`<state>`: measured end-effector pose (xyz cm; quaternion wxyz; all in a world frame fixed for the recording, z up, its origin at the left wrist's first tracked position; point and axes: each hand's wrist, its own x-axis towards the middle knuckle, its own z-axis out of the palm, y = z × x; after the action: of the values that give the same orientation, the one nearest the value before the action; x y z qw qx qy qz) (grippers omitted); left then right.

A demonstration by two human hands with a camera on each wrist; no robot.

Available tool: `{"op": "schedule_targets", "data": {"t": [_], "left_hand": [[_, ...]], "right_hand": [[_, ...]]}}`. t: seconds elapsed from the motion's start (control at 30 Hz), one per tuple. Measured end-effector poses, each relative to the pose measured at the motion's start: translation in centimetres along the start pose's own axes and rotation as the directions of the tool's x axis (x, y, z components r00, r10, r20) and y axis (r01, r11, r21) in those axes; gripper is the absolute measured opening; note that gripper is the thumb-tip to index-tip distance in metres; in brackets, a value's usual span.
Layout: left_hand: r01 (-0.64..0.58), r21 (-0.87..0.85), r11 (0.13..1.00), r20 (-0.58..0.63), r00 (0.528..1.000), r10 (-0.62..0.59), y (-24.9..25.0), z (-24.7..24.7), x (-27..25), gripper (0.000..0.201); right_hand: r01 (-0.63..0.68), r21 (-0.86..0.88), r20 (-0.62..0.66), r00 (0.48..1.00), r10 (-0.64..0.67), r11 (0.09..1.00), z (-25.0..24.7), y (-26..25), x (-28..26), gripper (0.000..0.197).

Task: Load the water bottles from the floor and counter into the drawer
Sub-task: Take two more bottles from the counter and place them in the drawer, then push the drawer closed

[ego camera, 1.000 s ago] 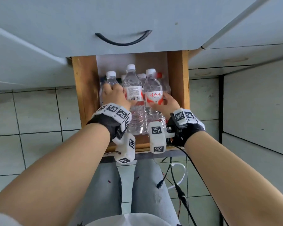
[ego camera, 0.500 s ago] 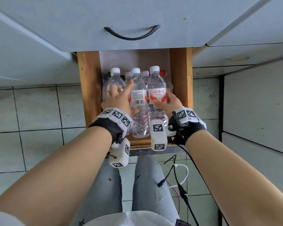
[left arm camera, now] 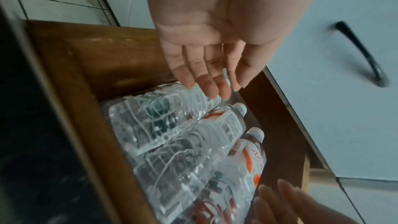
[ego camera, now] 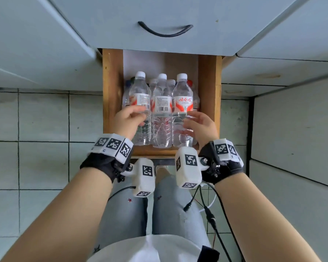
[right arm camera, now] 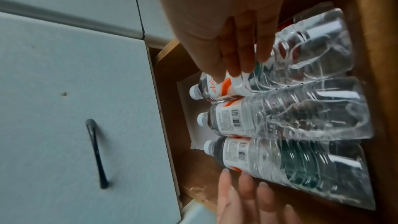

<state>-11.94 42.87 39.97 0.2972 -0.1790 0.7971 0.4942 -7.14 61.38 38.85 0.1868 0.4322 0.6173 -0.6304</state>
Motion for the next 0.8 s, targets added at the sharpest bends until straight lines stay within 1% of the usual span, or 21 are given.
{"op": "schedule_targets", "data": {"t": [0.1, 0.13, 0.2, 0.27, 0.37, 0.4, 0.5, 0.6, 0.63, 0.7, 0.8], "left_hand": [[-0.022, -0.069, 0.997, 0.011, 1.000, 0.023, -1.2, -0.1, -1.7, 0.025], [-0.022, -0.094, 0.995, 0.020, 1.000, 0.024, -1.5, -0.2, -2.3, 0.025], [-0.031, -0.135, 0.990, 0.034, 0.999, 0.036, -2.3, -0.5, -3.8, 0.024], [-0.058, -0.163, 0.985, 0.037, 0.997, 0.065, -3.3, -1.1, -5.2, 0.023], [-0.077, -0.193, 0.978, 0.045, 0.995, 0.087, -5.4, -2.1, -7.2, 0.017], [-0.061, -0.208, 0.976, 0.061, 0.995, 0.075, -6.2, -2.2, -7.7, 0.017], [0.050, -0.221, 0.974, 0.121, 0.992, -0.024, -9.1, -2.2, -8.8, 0.026], [0.122, -0.128, 0.984, 0.167, 0.981, -0.100, -11.9, -1.6, -9.3, 0.028], [0.123, -0.097, 0.988, 0.169, 0.980, -0.105, -12.6, -1.3, -9.2, 0.028], [0.097, -0.079, 0.992, 0.136, 0.987, -0.086, -13.6, -0.6, -8.5, 0.030], [0.088, -0.138, 0.987, 0.076, 0.994, -0.078, -14.2, -0.3, -6.8, 0.032]], "right_hand": [[0.000, 0.104, 0.044, 0.999, -0.005, 0.995, 0.5, 1.4, -1.9, 0.018], [0.007, 0.141, 0.047, 0.999, -0.014, 0.990, 0.7, 2.0, -2.6, 0.016], [0.024, 0.193, 0.041, 0.999, -0.033, 0.981, 1.2, 3.3, -4.1, 0.015], [0.034, 0.206, 0.030, 0.999, -0.041, 0.978, 1.6, 5.0, -5.7, 0.011], [0.046, 0.217, 0.004, 0.999, -0.048, 0.975, 2.0, 7.9, -7.8, 0.016], [0.041, 0.216, -0.008, 0.999, -0.040, 0.976, 2.0, 8.9, -8.3, 0.018], [0.017, 0.162, -0.068, 0.998, -0.006, 0.987, 1.6, 11.4, -8.9, 0.020], [0.065, 0.037, -0.150, 0.987, -0.058, 0.997, 0.8, 12.6, -7.8, 0.023], [0.082, -0.001, -0.173, 0.982, -0.081, 0.997, 0.6, 12.9, -7.2, 0.022], [0.113, -0.057, -0.207, 0.971, -0.123, 0.992, 0.3, 13.5, -5.9, 0.016], [0.199, -0.145, -0.260, 0.937, -0.232, 0.969, 0.3, 14.6, -4.9, 0.011]]}}
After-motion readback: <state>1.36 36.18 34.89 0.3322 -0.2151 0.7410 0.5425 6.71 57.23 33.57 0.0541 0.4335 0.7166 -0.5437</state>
